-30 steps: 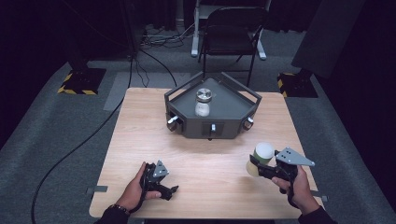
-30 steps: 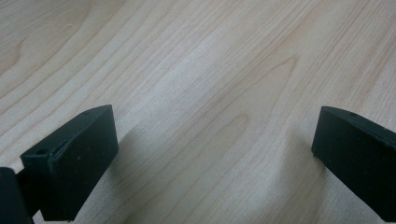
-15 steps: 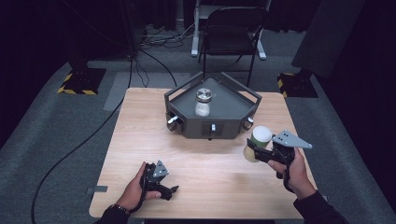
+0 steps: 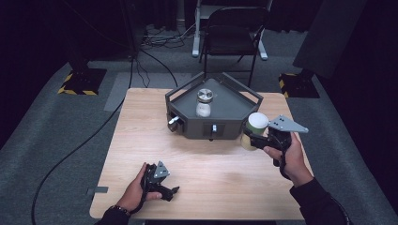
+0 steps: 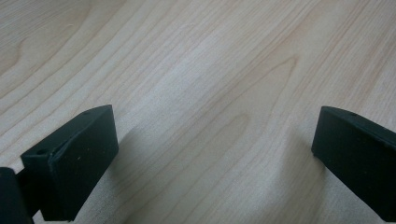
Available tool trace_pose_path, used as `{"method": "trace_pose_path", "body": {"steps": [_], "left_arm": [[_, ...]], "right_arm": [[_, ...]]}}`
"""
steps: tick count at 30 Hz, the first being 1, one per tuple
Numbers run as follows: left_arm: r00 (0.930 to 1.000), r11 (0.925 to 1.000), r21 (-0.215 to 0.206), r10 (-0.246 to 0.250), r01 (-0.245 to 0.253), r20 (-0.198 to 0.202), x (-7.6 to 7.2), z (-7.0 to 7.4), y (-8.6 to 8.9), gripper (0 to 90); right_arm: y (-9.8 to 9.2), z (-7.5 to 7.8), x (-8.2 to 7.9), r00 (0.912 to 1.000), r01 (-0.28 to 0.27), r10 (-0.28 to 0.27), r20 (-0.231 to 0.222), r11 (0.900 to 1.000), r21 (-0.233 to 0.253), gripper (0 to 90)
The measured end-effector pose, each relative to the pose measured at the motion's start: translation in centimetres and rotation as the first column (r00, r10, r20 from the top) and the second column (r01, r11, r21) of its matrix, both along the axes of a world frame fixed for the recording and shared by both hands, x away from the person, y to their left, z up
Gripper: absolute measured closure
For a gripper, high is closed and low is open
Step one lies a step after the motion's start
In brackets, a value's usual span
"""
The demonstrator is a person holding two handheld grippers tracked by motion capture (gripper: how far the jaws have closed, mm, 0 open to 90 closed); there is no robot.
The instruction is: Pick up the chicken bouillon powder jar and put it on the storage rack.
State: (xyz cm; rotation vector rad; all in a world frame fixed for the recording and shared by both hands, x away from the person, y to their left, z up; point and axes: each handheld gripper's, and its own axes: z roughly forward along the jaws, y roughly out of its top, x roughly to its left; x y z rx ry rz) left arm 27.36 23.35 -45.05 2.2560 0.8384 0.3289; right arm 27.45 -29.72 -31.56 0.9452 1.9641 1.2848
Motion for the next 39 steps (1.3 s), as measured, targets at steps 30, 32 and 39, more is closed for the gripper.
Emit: {"method": "trace_pose_path", "body": {"steps": [30, 32, 39], "left_arm": [[1.0, 1.0, 0.0, 0.0, 0.0, 0.0, 0.0, 0.0, 0.0, 0.0], [1.0, 1.0, 0.0, 0.0, 0.0, 0.0, 0.0, 0.0, 0.0, 0.0], [1.0, 1.0, 0.0, 0.002, -0.002, -0.001, -0.1, 0.0, 0.0, 0.0]], "right_arm": [[4.3, 4.0, 4.2, 0.998, 0.043, -0.043, 0.046, 0.999, -0.014, 33.6], [4.6, 4.0, 4.6, 0.9979, 0.048, -0.048, 0.045, 0.999, -0.009, 33.6], [5.6, 4.1, 6.0, 0.9963, 0.072, -0.071, 0.048, 0.997, -0.02, 33.6]]}}
